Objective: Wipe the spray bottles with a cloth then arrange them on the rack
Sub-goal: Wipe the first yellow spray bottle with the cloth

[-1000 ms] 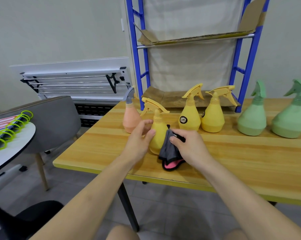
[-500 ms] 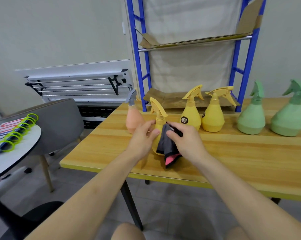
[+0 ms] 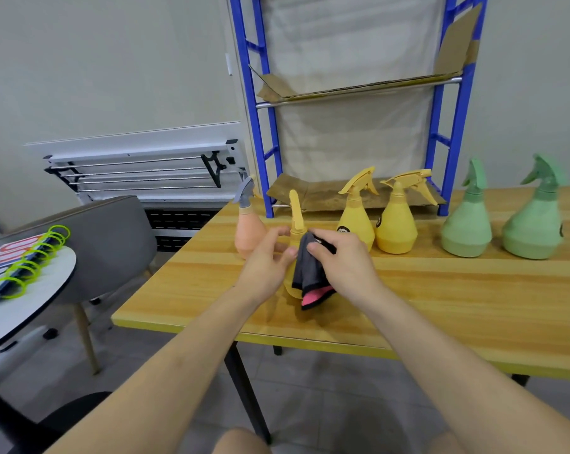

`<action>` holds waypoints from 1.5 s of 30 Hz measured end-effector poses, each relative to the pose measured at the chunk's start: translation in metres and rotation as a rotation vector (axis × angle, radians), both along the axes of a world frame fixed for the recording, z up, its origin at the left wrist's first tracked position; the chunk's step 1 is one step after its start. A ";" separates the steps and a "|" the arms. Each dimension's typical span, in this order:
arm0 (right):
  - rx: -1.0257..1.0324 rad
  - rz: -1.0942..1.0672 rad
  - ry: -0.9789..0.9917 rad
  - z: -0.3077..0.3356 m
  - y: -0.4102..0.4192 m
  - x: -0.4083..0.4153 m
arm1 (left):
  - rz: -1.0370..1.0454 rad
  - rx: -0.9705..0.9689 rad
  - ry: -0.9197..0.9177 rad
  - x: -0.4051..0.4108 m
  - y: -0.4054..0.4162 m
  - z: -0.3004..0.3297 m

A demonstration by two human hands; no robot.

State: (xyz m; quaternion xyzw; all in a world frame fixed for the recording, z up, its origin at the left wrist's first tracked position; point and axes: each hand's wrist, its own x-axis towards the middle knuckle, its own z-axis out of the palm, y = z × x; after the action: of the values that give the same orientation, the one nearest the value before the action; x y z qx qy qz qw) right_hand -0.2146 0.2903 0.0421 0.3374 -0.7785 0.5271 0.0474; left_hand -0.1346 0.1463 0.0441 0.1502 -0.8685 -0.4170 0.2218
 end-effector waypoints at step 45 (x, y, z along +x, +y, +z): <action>-0.297 -0.050 -0.151 -0.040 0.030 0.037 | 0.040 0.456 0.275 -0.015 0.024 0.013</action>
State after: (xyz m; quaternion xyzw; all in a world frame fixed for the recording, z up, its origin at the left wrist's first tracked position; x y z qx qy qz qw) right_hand -0.1773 0.3208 0.0019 0.2668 -0.7015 0.6588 0.0513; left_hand -0.1492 0.1698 0.0570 0.1553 -0.7107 -0.6139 0.3064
